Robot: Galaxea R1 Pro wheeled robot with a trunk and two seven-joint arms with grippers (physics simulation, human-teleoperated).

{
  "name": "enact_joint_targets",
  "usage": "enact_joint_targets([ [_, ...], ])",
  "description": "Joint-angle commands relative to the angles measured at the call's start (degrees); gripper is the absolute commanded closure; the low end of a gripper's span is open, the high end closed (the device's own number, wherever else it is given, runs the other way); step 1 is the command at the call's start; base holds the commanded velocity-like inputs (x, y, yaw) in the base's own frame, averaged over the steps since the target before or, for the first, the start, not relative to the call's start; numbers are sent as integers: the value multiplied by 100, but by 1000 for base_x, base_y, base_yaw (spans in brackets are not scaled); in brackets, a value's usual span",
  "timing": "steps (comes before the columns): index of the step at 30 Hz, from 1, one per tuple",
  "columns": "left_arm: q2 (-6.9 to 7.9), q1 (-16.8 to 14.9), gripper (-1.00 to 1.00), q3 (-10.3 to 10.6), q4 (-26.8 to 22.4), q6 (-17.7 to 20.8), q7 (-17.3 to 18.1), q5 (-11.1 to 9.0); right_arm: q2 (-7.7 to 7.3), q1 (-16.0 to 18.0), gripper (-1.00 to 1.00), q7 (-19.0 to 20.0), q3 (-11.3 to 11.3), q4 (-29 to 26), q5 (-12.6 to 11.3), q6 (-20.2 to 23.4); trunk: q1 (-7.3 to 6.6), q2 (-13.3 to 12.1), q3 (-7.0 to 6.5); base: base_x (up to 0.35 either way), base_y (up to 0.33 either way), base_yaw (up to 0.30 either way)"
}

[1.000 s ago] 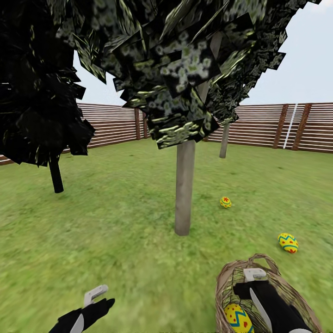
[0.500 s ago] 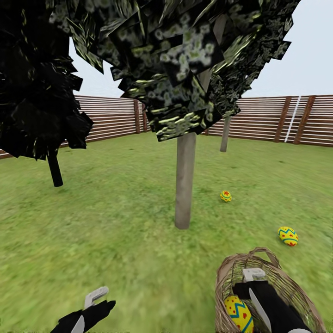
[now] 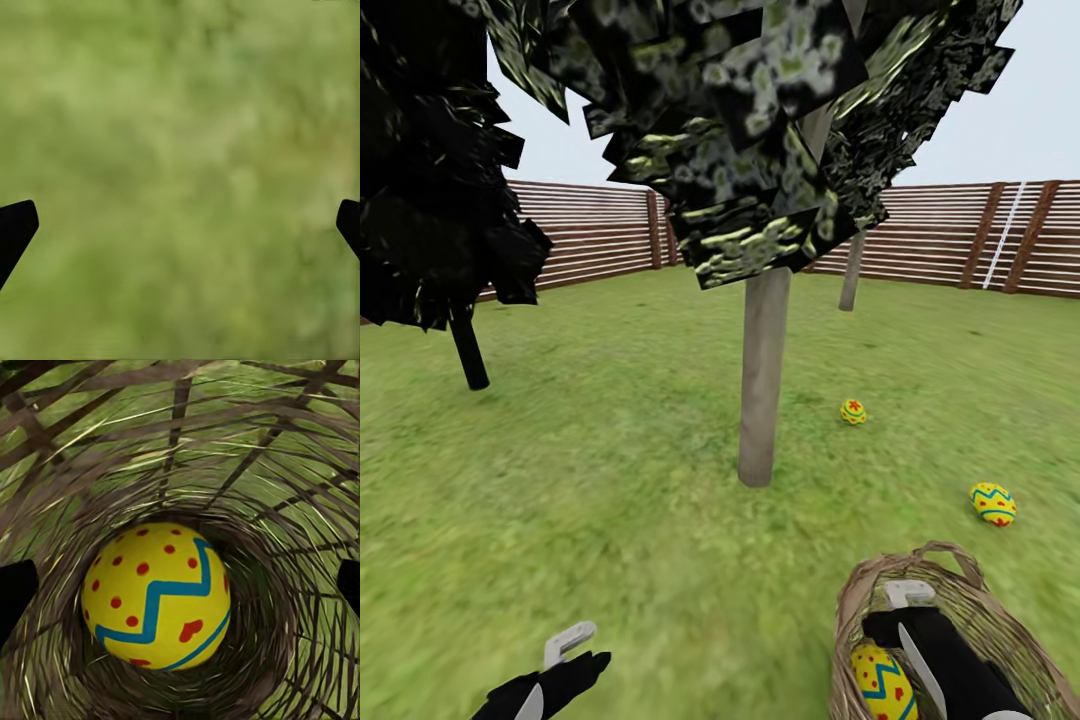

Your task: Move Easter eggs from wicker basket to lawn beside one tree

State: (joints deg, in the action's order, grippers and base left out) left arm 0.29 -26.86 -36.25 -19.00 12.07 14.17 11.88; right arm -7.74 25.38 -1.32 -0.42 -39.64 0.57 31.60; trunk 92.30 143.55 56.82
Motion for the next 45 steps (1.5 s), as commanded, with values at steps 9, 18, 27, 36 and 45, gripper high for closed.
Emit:
enact_joint_targets([
  [9,-10,-4,-100,-49,2,-331,42,28,4,2,-100,-9,7,-9,5,32,25,15,206,95,0,0],
  [18,-3,-4,-100,-66,201,-600,34,24,9,2,-100,-9,7,-9,5,33,48,27,405,1,0,0],
  [27,4,-4,-100,-42,206,-565,25,36,9,1,-100,-9,11,-9,7,33,71,39,605,0,0,0],
  [36,5,-4,-100,-39,209,-371,30,55,9,1,-100,-9,25,-7,13,31,94,51,804,0,0,0],
  [45,6,-4,-100,-40,204,-305,25,45,9,1,-100,-9,19,-1,14,31,117,63,1003,0,0,0],
])
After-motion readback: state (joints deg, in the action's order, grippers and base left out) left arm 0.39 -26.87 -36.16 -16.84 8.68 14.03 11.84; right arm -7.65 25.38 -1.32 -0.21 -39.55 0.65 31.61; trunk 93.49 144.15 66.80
